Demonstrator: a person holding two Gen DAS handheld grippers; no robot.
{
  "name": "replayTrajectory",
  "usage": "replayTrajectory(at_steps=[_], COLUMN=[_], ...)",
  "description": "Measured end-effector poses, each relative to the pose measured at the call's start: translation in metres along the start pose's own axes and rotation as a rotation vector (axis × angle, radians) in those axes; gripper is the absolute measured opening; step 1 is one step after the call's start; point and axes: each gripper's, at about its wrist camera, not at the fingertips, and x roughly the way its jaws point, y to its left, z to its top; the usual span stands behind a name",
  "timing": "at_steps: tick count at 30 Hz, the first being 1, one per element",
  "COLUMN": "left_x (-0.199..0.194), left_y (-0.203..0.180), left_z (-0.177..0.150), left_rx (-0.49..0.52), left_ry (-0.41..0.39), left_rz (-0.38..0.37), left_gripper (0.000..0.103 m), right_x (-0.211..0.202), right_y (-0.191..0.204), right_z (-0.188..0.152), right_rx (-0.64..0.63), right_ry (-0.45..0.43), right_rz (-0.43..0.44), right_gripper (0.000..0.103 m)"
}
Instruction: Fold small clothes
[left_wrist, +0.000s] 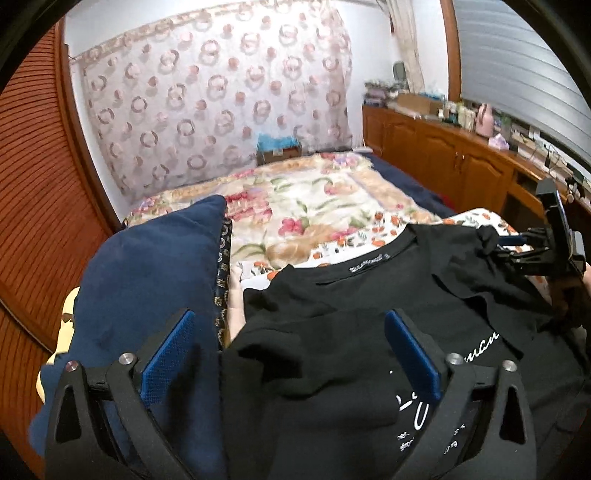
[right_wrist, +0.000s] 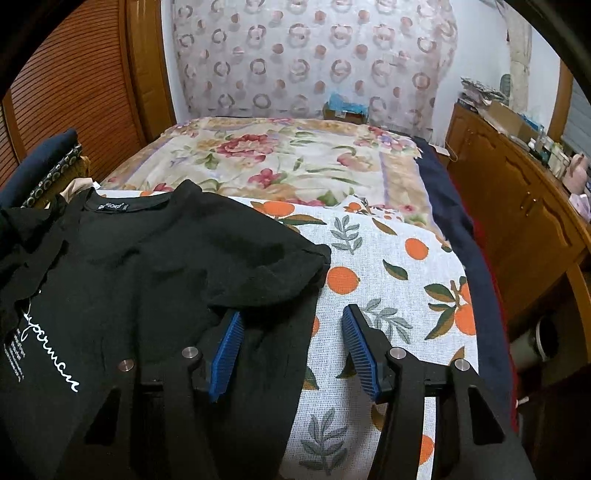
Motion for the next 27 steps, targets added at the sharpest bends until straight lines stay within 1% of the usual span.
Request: replayTrajectory(at_steps=[2,3,4,5,6,9,12,18,19,20,21,22,23,24,25,27], left_x=[0.005,0.009,0.011,0.013,0.016,0.022,0.027,0.037,0.039,0.043,0.048,0.051,0.053,0.052,0.05,0.037], left_y=[0.004,0.008,0.008,0.008,0.007,0.007,0.005,-0.013,-0.015,-0.018,-0.019,-0.019,-0.018,-0.017,-0.014,-0.006], left_z=[0.004,0.007,0.009,0.011,0.012,0.012,0.006,0.002,0.001,-0.001,-0.004,-0.006,-0.008,-0.008,-0.007,0.002], left_rx=[-0.001,0.005,0.015,0.031,0.062,0.13,0.195,0.354,0.376,0.411,0.439,0.456,0.468,0.468,0.457,0.39], left_ry=[0.029,0.056,0.072,0.092,0.131,0.211,0.271,0.333,0.342,0.354,0.369,0.381,0.391,0.389,0.376,0.323], left_rz=[-0.01,-0.013,-0.016,-0.018,-0.026,-0.02,-0.006,0.066,0.072,0.091,0.116,0.133,0.14,0.142,0.143,0.133], left_gripper=[0.081,0.078,0.071,0.07,0.07,0.07,0.07,0.07,0.066,0.053,0.045,0.029,0.017,0.012,0.008,0.007], right_x=[-0.001,-0.001,-0.001,-0.001,-0.002,-0.001,-0.001,0.0,0.0,0.0,0.0,0.0,0.0,0.0,0.0,0.001], right_y=[0.0,0.0,0.0,0.0,-0.001,-0.001,0.0,-0.001,-0.001,-0.001,-0.001,-0.001,-0.001,-0.001,-0.001,-0.002], right_z=[0.0,0.0,0.0,0.0,0.0,0.0,0.0,0.0,0.0,0.0,0.0,0.0,0.0,0.001,0.0,0.001], right_rx=[-0.001,-0.001,-0.001,-0.001,-0.001,-0.002,-0.002,-0.002,-0.003,-0.003,-0.003,-0.003,-0.003,-0.003,-0.003,-0.002], right_ry=[0.0,0.0,-0.001,-0.001,-0.001,-0.001,-0.001,0.001,0.001,0.001,0.001,0.001,0.001,0.001,0.001,0.001], right_rz=[-0.001,-0.001,-0.001,-0.001,0.0,0.0,0.0,0.001,0.001,0.0,0.0,0.0,0.0,0.0,0.001,0.002], right_gripper=[0.057,0.057,0.057,0.057,0.057,0.057,0.057,0.057,0.057,0.057,0.057,0.057,0.057,0.057,0.057,0.057])
